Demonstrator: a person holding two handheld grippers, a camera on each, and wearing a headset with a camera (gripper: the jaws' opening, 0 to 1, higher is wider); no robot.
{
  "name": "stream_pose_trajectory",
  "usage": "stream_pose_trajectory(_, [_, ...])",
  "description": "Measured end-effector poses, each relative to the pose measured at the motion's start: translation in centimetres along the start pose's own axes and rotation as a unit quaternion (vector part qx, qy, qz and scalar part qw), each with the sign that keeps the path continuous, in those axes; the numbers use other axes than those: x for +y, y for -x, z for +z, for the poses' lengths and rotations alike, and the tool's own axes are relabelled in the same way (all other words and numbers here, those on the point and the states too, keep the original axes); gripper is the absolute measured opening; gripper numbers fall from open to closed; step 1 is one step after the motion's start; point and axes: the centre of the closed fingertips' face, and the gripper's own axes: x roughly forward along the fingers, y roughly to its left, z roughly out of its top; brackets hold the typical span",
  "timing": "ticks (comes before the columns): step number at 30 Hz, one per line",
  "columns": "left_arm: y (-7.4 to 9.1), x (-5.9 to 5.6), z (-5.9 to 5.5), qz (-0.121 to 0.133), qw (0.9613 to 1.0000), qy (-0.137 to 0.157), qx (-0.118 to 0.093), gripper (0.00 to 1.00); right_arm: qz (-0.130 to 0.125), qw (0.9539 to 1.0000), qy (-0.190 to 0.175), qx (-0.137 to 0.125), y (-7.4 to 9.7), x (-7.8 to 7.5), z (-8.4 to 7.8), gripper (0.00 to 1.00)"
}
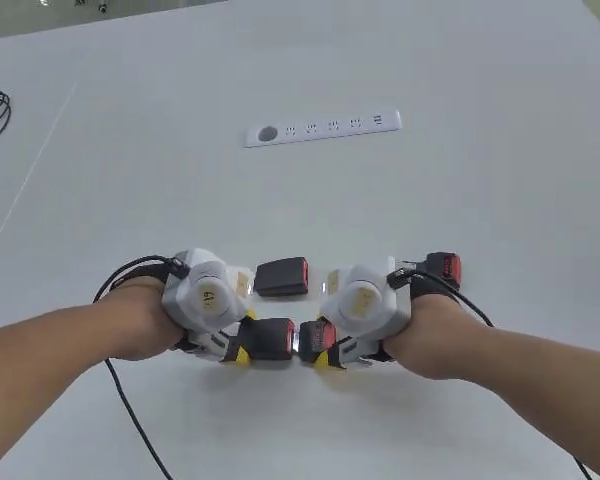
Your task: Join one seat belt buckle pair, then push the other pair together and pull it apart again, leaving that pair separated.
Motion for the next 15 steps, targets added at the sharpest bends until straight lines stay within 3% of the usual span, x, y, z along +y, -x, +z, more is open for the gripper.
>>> stream_pose_trajectory(6, [0.01, -0.03, 0.03, 0.005, 1.0000, 0.000, 0.000, 0.31, 0.003, 1.0000, -0.006, -0.001, -0.05, 0.02, 0.03, 0.32])
stream_pose_trajectory(10, [-0.08, 0.00, 0.06, 0.005, 0.9999, 0.011, 0.011, 0.31, 0.005, 0.9999, -0.003, 0.009, -0.19, 0.05, 0.15, 0.33])
stream_pose_trajectory(15, [-0.08, 0.00, -0.08, 0.003, 0.9999, -0.001, 0.013, 0.32, 0.002, 0.9999, 0.003, 0.016, -0.22, 0.00, 0.05, 0.33])
